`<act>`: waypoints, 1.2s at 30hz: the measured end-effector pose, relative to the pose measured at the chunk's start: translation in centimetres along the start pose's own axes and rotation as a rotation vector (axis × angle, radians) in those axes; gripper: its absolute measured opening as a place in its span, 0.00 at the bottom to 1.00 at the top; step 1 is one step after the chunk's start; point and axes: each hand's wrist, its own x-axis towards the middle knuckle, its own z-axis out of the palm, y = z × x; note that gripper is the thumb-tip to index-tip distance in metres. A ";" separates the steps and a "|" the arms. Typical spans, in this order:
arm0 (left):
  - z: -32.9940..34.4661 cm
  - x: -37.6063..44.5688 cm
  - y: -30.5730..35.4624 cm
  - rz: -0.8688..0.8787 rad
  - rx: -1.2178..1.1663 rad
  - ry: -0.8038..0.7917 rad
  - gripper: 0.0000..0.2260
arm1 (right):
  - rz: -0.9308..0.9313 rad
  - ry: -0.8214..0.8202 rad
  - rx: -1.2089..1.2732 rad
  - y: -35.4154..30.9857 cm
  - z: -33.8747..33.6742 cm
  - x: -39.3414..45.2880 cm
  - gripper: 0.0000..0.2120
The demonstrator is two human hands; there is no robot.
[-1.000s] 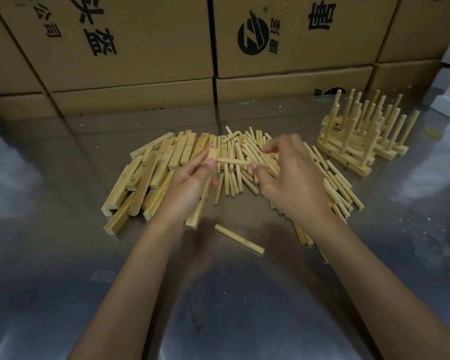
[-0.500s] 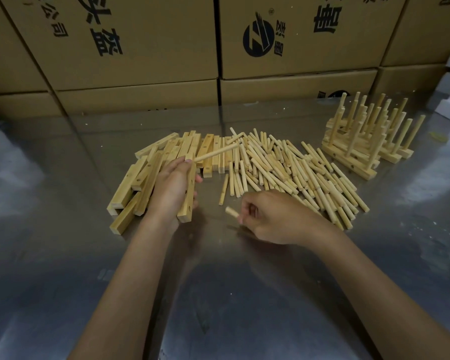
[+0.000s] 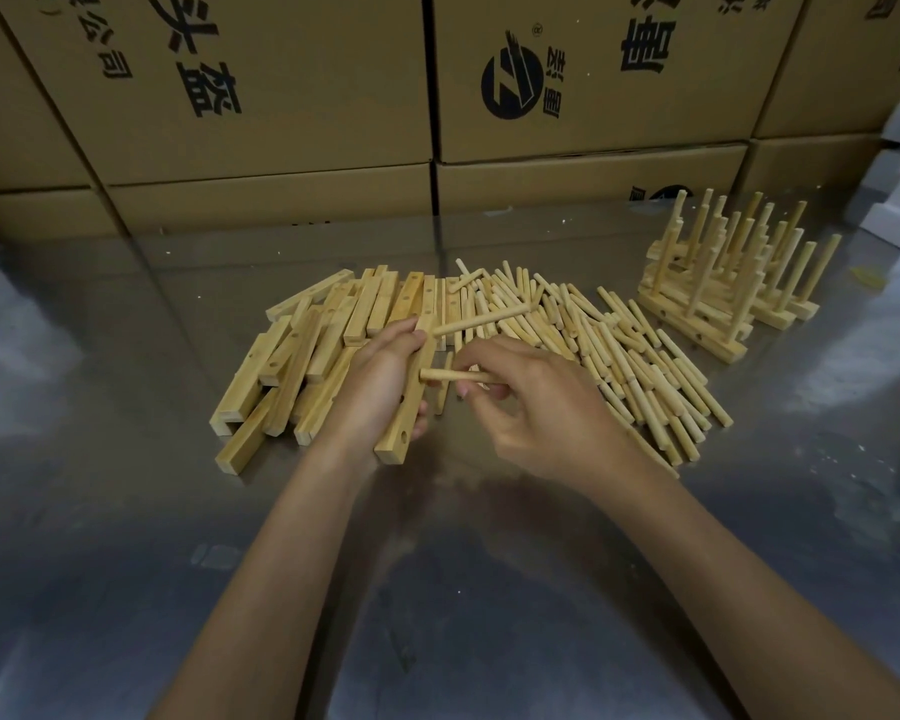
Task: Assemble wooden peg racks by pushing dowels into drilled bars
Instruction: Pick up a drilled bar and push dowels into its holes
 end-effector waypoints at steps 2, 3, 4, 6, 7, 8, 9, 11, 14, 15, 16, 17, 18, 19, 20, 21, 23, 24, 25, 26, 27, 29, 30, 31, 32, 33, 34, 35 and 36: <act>-0.1 0.0 0.0 0.002 0.004 0.003 0.14 | -0.057 -0.004 -0.060 -0.2 0.0 -0.1 0.05; -0.1 0.0 0.0 0.004 0.005 0.003 0.14 | -0.075 -0.003 -0.079 -0.2 0.0 -0.1 0.05; -0.1 -0.1 0.0 0.007 0.014 0.001 0.14 | -0.089 0.002 -0.093 -0.3 0.0 0.0 0.05; 0.0 -0.2 -0.1 0.014 0.049 -0.009 0.14 | -0.115 0.013 -0.132 -0.3 0.0 0.0 0.04; 0.1 -0.2 -0.2 0.019 0.065 -0.020 0.15 | -0.126 0.012 -0.151 -0.3 -0.1 0.0 0.04; 0.1 -0.3 -0.3 0.026 0.073 -0.031 0.15 | -0.131 0.008 -0.159 -0.3 -0.1 0.0 0.04; 0.2 -0.5 -0.3 0.037 0.076 -0.041 0.15 | -0.131 0.004 -0.155 -0.3 -0.1 0.1 0.04; 0.2 -0.7 -0.2 0.067 0.076 -0.057 0.16 | -0.122 0.005 -0.128 -0.3 -0.1 0.1 0.04; 0.2 -0.8 0.0 0.115 0.074 -0.072 0.16 | -0.099 0.017 -0.092 -0.4 0.0 0.1 0.05; 0.2 -0.9 0.1 0.129 0.076 -0.077 0.16 | -0.090 0.022 -0.084 -0.5 0.1 0.0 0.05; 0.2 -1.0 0.1 0.139 0.079 -0.084 0.16 | -0.082 0.033 -0.082 -0.5 0.1 0.0 0.05; 0.2 -1.0 0.1 0.143 0.082 -0.095 0.16 | -0.071 0.052 -0.088 -0.5 0.1 -0.1 0.04; 0.3 -1.1 0.1 0.143 0.087 -0.110 0.16 | -0.052 0.077 -0.101 -0.4 -0.1 0.0 0.04; 0.4 -1.1 0.0 0.141 0.093 -0.123 0.16 | -0.030 0.104 -0.116 -0.2 -0.2 0.0 0.04; 0.5 -1.1 0.0 0.138 0.099 -0.129 0.16 | -0.013 0.129 -0.127 0.0 -0.5 0.1 0.03; 0.6 -1.1 -0.1 0.134 0.099 -0.125 0.15 | -0.011 0.143 -0.133 0.0 -0.7 0.2 0.03; 0.7 -1.0 -0.2 0.116 0.079 -0.097 0.16 | -0.047 0.141 -0.124 -0.4 -0.7 0.2 0.03; 0.7 -0.9 -0.2 0.103 0.060 -0.084 0.16 | -0.067 0.133 -0.111 -0.7 -0.6 0.2 0.02; 0.7 -0.9 -0.2 0.088 0.039 -0.081 0.17 | -0.075 0.120 -0.097 -0.9 -0.5 0.1 0.02; 0.6 -0.9 -0.1 0.077 0.024 -0.082 0.17 | -0.071 0.107 -0.082 -1.0 -0.4 0.1 0.02; 0.6 -0.9 -0.1 0.073 0.018 -0.084 0.18 | -0.055 0.097 -0.068 -1.0 -0.4 0.1 0.02; 0.6 -1.0 0.1 0.081 0.021 -0.094 0.17 | -0.028 0.082 -0.060 -0.8 -0.4 0.1 0.02; 0.6 -1.0 0.1 0.083 0.017 -0.100 0.17 | -0.030 0.073 -0.069 -0.7 -0.5 0.1 0.02; 0.6 -1.1 0.1 0.084 0.011 -0.108 0.17 | -0.043 0.067 -0.085 -0.7 -0.6 0.1 0.02; 0.6 -1.0 0.1 0.085 0.006 -0.117 0.17 | -0.060 0.063 -0.100 -0.9 -0.7 0.1 0.02; 0.6 -1.0 0.1 0.087 0.002 -0.124 0.17 | -0.075 0.058 -0.110 -1.0 -0.7 0.1 0.02; 0.5 -1.0 0.0 0.092 -0.001 -0.128 0.17 | -0.085 0.051 -0.115 -1.1 -0.7 0.0 0.02; 0.5 -0.9 0.0 0.096 -0.004 -0.130 0.17 | -0.091 0.044 -0.120 -1.1 -0.8 0.0 0.02; 0.5 -0.8 -0.1 0.098 -0.005 -0.131 0.17 | -0.096 0.038 -0.128 -1.1 -0.8 0.0 0.02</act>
